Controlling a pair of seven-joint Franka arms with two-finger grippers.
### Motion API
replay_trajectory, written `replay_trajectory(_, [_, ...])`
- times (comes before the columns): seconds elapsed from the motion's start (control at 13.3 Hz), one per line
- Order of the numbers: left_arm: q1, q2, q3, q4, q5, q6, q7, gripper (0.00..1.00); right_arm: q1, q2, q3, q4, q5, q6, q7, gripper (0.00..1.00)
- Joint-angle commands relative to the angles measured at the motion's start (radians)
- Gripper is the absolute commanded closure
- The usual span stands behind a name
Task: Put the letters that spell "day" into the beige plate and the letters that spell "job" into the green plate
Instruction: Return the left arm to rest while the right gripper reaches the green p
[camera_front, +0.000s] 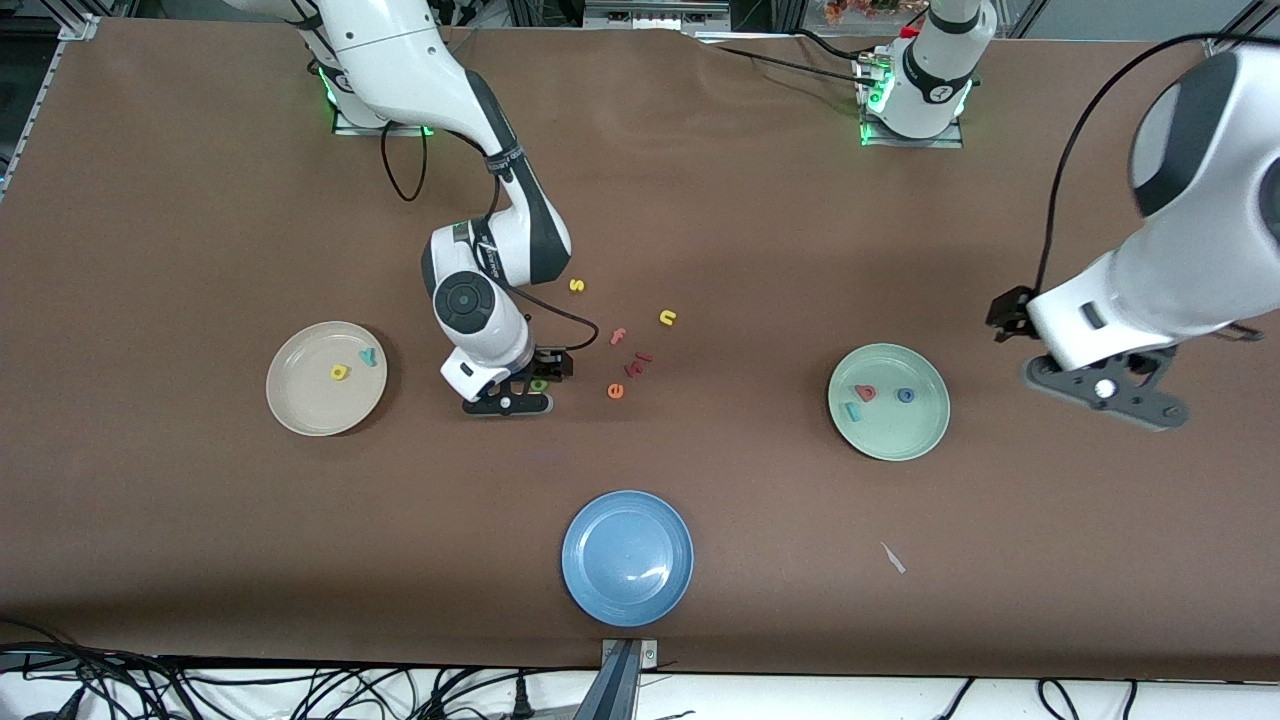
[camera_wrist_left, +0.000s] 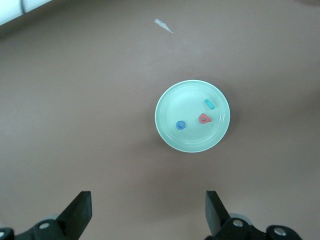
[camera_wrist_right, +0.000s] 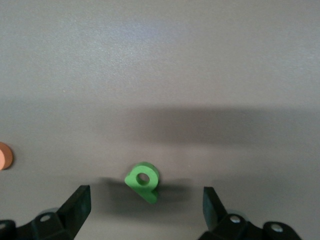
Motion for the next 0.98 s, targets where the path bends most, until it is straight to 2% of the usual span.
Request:
replay_trajectory(0.0, [-0.004,-0.183,0.139,-0.185,-0.193,0.015,-0.119,0.00,-0.016,0.036,0.005,0.057,0.021,-0.024,0.001,0.01])
replay_trajectory(0.15, [-0.111,-0.289,0.306,-0.305,-0.240,0.068,-0.124,0.00,-0.018,0.050,0.005,0.080,0.023,-0.042,0.001,0.06])
replay_trajectory(0.3, [-0.125,-0.425,0.314,-0.497,-0.240,0.174,-0.127,0.00,-0.018,0.051,0.005,0.082,0.023,-0.044,-0.001,0.13])
replay_trajectory(0.38, [-0.126,-0.456,0.313,-0.531,-0.240,0.179,-0.126,0.00,-0.018,0.053,0.005,0.082,0.023,-0.044,-0.001,0.15])
replay_trajectory(0.45, [-0.139,-0.452,0.310,-0.529,-0.232,0.178,-0.118,0.00,-0.018,0.059,0.005,0.082,0.023,-0.044,-0.001,0.16])
replay_trajectory(0.6, [-0.152,-0.430,0.293,-0.498,-0.191,0.178,-0.127,0.00,-0.018,0.061,0.007,0.082,0.023,-0.044,-0.001,0.26])
replay_trajectory(0.75, [-0.146,-0.423,0.294,-0.495,-0.194,0.175,-0.127,0.00,-0.016,0.061,0.007,0.082,0.044,-0.044,-0.001,0.37])
replay_trajectory(0.9, [-0.136,-0.421,0.297,-0.495,-0.235,0.176,-0.121,0.00,-0.016,0.061,0.007,0.082,0.056,-0.044,-0.001,0.53])
